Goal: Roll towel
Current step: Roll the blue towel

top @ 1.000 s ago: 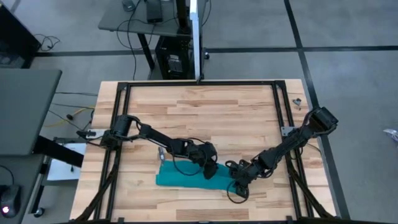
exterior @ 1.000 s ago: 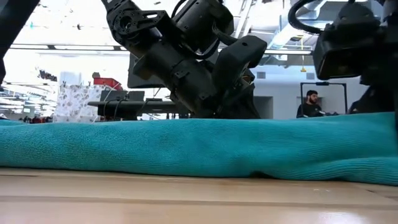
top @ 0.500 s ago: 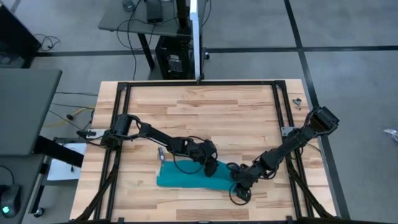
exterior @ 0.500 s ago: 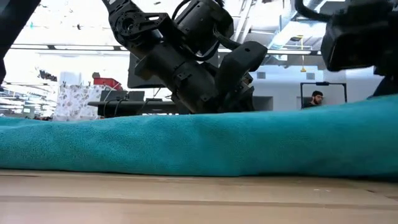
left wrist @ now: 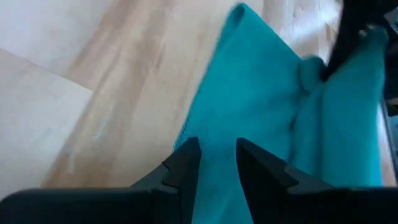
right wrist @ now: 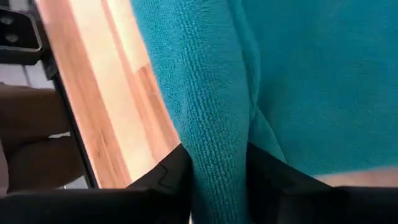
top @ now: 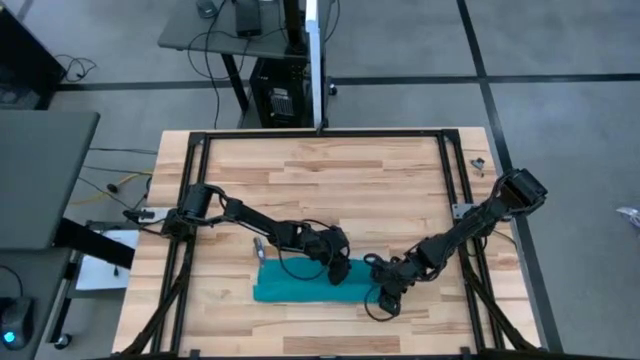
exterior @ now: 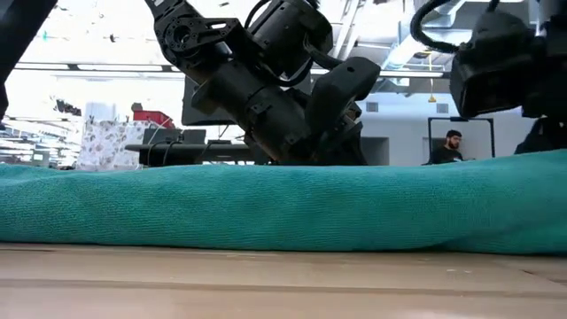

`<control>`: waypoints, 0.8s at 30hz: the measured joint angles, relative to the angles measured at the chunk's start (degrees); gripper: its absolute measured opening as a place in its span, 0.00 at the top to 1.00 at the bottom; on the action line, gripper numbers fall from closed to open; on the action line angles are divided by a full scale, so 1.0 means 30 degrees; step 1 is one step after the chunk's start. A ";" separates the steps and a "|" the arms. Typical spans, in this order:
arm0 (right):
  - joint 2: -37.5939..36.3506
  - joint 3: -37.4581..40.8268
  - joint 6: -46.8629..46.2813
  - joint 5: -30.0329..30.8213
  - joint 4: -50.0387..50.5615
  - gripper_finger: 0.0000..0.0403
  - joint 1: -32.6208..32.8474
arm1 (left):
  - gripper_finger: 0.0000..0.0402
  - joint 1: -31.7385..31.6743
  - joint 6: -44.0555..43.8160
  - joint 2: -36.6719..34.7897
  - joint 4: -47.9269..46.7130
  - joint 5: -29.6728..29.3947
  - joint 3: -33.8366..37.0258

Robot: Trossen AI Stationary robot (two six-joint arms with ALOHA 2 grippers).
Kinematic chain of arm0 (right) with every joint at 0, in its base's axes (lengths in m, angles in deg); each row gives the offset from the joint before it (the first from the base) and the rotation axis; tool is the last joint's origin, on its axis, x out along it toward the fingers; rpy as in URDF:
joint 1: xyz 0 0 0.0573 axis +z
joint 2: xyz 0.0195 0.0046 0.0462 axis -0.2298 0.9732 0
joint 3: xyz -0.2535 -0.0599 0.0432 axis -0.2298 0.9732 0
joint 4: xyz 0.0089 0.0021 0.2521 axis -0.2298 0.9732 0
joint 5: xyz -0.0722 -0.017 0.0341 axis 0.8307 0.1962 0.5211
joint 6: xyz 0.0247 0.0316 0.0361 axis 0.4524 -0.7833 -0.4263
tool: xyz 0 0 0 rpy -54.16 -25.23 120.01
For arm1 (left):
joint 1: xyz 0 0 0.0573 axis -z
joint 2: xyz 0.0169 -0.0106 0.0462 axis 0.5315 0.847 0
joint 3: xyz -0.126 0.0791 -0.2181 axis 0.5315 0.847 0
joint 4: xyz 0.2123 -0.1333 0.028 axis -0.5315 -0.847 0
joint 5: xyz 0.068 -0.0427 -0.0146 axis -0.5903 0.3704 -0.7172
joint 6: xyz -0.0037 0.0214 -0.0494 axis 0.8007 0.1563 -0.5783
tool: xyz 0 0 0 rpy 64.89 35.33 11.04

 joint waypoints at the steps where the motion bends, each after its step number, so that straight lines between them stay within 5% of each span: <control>1: -0.0249 0.0000 0.0007 0.0000 -0.0098 0.71 -0.0035 | 0.76 0.0009 0.0002 0.0000 0.0015 0.0096 0.0000; 13: -0.2750 -0.0015 0.1139 -0.0077 0.1888 0.40 -0.1478 | 0.76 -0.0137 0.3235 -0.1136 -0.1111 0.0289 0.0073; 18: -0.4363 -0.0015 0.1795 0.0237 0.1157 0.39 -0.1578 | 0.76 -0.0156 0.5748 -0.3712 -0.5049 0.0080 -0.0479; 24: -0.4034 -0.0045 0.1560 0.0922 -0.2143 0.42 -0.0148 | 0.76 0.1560 0.5333 -0.6902 -1.0906 0.0524 -0.0459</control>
